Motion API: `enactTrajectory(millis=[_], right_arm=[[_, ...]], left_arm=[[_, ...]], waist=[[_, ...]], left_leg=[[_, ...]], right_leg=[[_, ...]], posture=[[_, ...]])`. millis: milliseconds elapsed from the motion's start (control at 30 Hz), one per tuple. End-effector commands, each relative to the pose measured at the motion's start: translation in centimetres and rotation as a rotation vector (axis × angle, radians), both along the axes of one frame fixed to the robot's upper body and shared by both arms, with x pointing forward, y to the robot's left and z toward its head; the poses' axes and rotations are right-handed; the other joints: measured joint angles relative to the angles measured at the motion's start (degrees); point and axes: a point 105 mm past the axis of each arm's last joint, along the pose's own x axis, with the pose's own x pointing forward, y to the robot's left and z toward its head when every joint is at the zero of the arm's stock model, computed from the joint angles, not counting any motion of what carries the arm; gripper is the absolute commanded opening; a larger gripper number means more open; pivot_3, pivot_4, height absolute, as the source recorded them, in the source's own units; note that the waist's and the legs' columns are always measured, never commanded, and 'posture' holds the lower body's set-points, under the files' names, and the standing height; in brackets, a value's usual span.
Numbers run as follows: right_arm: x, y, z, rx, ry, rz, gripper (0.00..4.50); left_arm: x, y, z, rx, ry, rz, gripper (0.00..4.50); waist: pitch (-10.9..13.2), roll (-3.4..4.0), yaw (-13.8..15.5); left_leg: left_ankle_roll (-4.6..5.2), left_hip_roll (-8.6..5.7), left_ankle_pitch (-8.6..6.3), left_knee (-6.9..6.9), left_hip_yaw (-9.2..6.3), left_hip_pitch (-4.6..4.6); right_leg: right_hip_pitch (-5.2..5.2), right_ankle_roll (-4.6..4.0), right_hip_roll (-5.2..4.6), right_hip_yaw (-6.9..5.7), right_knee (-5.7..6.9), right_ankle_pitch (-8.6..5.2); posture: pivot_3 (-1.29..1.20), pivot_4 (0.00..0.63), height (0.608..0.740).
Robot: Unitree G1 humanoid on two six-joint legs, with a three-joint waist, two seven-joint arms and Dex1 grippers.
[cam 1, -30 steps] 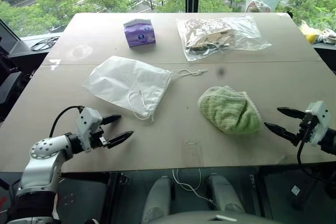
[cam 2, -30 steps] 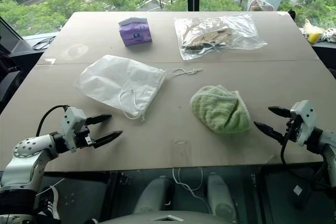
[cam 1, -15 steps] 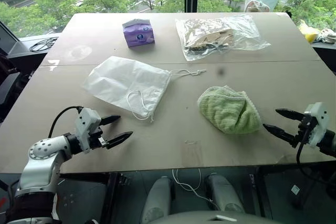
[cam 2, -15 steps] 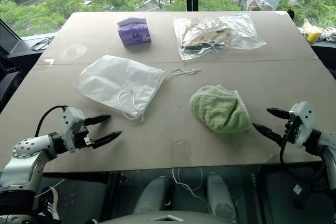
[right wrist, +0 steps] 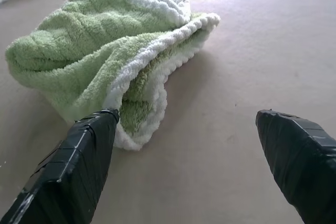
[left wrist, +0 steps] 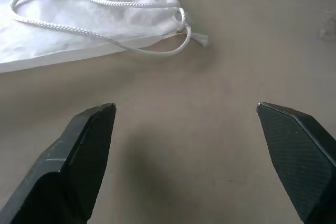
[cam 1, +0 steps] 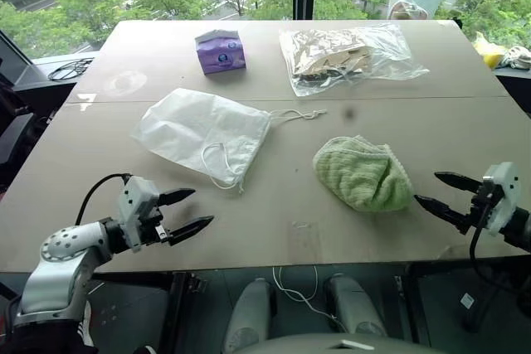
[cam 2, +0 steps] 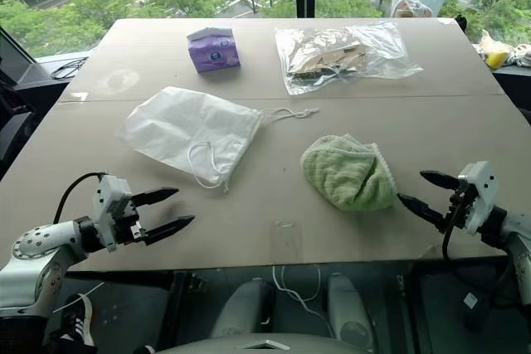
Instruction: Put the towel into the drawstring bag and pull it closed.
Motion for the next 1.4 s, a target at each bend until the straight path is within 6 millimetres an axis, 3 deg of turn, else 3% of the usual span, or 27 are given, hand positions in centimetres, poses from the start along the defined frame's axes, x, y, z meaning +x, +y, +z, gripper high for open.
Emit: enactTrajectory(millis=[33, 267, 467, 533, 833, 1100, 1400], right_arm=[[0.1, 0.6, 3.3, 0.045, -0.116, 0.041, 4.50], [-0.2, 3.9, 7.5, 0.092, -0.234, 0.211, 4.50], [-0.9, 6.2, 7.3, 0.022, -0.209, 0.335, 4.50], [-1.1, 6.4, 7.3, 0.006, -0.206, 0.352, 4.50], [-1.5, 6.8, 7.0, -0.054, -0.194, 0.379, 4.50], [-1.3, 6.9, 7.1, -0.037, -0.200, 0.359, 4.50], [-1.0, 6.8, 6.8, -0.020, -0.199, 0.331, 4.50]], left_arm=[[0.6, -1.8, 2.9, -0.052, -0.082, -0.018, 4.42], [1.8, -6.4, 6.0, -0.207, -0.098, 0.036, 4.42], [5.1, -9.0, 5.3, -0.083, -0.195, 0.272, 4.42], [4.9, -10.1, 4.8, -0.012, -0.244, 0.265, 4.42], [7.3, -9.0, 3.4, 0.089, -0.347, 0.561, 4.42], [7.0, -9.7, 1.4, 0.178, -0.393, 0.572, 4.42], [7.1, -9.4, 1.3, 0.249, -0.471, 0.601, 4.42]], waist=[[0.0, 0.00, 0.0], [0.0, 0.00, -0.1], [0.0, -0.05, 0.2], [0.0, -0.06, 0.1], [0.1, -0.11, 0.2], [0.1, -0.11, 0.2], [0.1, -0.11, 0.2]], left_leg=[[0.00, 0.01, 0.00, 0.00, 0.00, -0.01], [0.00, -0.03, 0.00, 0.00, -0.02, -0.01], [0.00, -0.22, 0.01, 0.02, -0.20, -0.01], [0.00, -0.23, 0.01, 0.02, -0.21, 0.03], [0.01, -0.25, 0.01, 0.02, -0.27, 0.05], [0.00, -0.30, 0.01, -0.01, -0.26, 0.00], [0.01, -0.30, 0.01, 0.02, -0.27, 0.00]], right_leg=[[0.00, 0.00, 0.00, 0.00, 0.00, 0.00], [0.01, 0.01, 0.13, 0.00, 0.00, 0.01], [0.13, 0.02, 0.13, -0.03, 0.00, 0.02], [0.20, 0.02, 0.13, -0.03, -0.01, 0.01], [0.23, 0.01, 0.12, -0.08, -0.04, 0.01], [0.25, 0.01, 0.07, -0.07, -0.14, 0.01], [0.27, 0.02, 0.06, -0.10, -0.14, 0.02]], posture=[[0.00, 0.150, 0.740], [0.00, 0.150, 0.740], [0.00, 0.150, 0.740], [0.00, 0.150, 0.740], [0.00, 0.150, 0.740], [0.00, 0.150, 0.740], [0.00, 0.150, 0.740]])
